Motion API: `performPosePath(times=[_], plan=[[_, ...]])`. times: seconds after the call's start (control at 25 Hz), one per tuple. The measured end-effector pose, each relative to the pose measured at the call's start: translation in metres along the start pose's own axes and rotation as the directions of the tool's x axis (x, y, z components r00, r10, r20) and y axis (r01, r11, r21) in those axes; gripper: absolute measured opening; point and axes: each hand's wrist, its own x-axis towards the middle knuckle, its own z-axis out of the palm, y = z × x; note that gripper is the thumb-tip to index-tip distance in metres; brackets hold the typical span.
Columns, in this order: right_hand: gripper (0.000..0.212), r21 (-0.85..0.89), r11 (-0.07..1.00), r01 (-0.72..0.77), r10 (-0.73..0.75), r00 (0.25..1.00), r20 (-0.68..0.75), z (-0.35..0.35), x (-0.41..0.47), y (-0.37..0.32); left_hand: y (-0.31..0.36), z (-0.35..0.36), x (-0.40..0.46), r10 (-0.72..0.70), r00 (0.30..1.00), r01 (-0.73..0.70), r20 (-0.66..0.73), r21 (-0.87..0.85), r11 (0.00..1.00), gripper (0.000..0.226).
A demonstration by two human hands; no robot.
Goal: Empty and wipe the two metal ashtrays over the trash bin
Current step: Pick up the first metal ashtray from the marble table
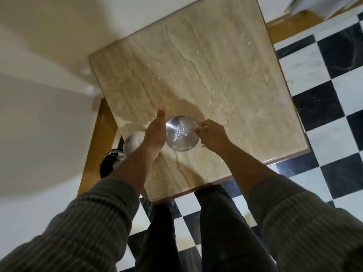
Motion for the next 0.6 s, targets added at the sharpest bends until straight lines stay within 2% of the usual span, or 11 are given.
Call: performPosePath(times=[0.16, 0.2, 0.28, 0.36, 0.52, 0.6], plan=[[0.023, -0.178, 0.981, 0.073, -0.083, 0.995, -0.048, 0.02, 0.008, 0.002, -0.011, -0.003, 0.026, 0.008, 0.997, -0.002, 0.078, -0.069, 0.998, 0.075], [0.022, -0.183, 0.981, 0.062, -0.076, 0.995, -0.071, 0.022, 0.009, 0.001, -0.015, -0.004, 0.03, 0.025, 0.994, -0.017, 0.109, -0.072, 0.997, 0.075], [0.025, -0.183, 0.982, 0.035, -0.057, 0.992, -0.113, 0.025, 0.008, -0.002, -0.022, -0.007, 0.035, 0.038, 0.986, -0.025, 0.162, -0.08, 0.997, 0.091], [0.023, -0.163, 0.986, 0.021, -0.041, 0.992, -0.116, 0.029, 0.0, -0.009, -0.023, -0.016, 0.03, 0.075, 0.979, -0.054, 0.191, -0.113, 0.992, 0.091], [0.013, -0.141, 0.989, 0.045, -0.059, 0.994, -0.095, 0.036, -0.021, -0.027, -0.026, -0.047, 0.015, 0.113, 0.983, -0.088, 0.147, -0.164, 0.983, 0.077], [0.013, -0.179, 0.978, 0.108, -0.123, 0.99, -0.073, 0.052, -0.035, -0.044, -0.036, -0.074, 0.004, 0.065, 0.995, -0.049, 0.072, -0.199, 0.979, 0.079]])
